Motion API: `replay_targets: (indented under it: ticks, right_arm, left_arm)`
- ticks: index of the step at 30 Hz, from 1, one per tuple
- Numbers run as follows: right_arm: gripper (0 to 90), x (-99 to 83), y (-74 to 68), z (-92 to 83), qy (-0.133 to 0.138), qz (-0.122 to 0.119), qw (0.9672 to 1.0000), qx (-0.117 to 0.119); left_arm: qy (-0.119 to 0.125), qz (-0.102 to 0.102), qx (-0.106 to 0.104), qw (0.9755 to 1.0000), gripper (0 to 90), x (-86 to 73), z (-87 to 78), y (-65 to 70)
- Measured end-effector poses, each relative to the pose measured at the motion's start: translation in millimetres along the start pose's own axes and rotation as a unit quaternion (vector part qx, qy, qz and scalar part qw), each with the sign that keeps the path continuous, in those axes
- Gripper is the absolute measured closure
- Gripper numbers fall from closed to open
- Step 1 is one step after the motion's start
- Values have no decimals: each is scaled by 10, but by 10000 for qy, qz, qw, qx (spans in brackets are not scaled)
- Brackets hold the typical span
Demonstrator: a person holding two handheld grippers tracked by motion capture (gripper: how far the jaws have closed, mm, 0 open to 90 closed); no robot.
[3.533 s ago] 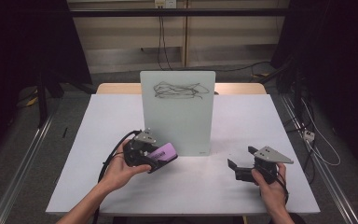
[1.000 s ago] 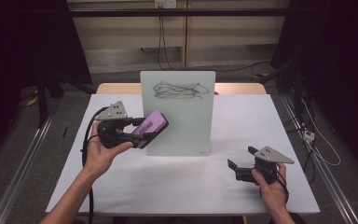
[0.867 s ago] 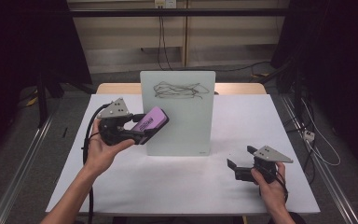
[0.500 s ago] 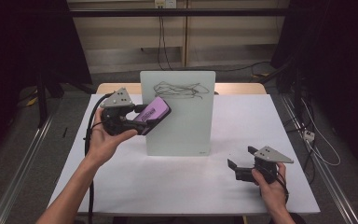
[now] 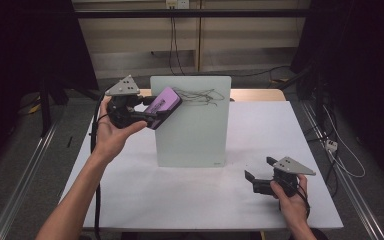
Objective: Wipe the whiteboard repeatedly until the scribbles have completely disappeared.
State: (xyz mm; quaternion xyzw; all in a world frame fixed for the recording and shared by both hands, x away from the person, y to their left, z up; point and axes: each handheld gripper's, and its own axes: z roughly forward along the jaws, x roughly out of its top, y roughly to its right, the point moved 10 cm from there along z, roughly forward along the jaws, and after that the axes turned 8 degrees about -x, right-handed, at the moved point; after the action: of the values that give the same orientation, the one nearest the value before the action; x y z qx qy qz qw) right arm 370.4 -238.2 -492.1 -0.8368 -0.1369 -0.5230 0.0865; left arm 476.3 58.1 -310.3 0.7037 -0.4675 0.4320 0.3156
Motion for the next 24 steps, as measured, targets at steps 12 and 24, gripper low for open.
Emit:
replay_targets:
  ticks: [12, 24]
  right_arm:
    - [56, 8, -6, 9, 7, 22, 10000, 20]
    - [54, 10, -4, -12, 27, 16, 10000, 46]
  left_arm:
    - [28, 55, 62, 10000, 411, 142, 55, -81]
    - [-159, 109, 165, 9997, 410, 156, 178, -153]
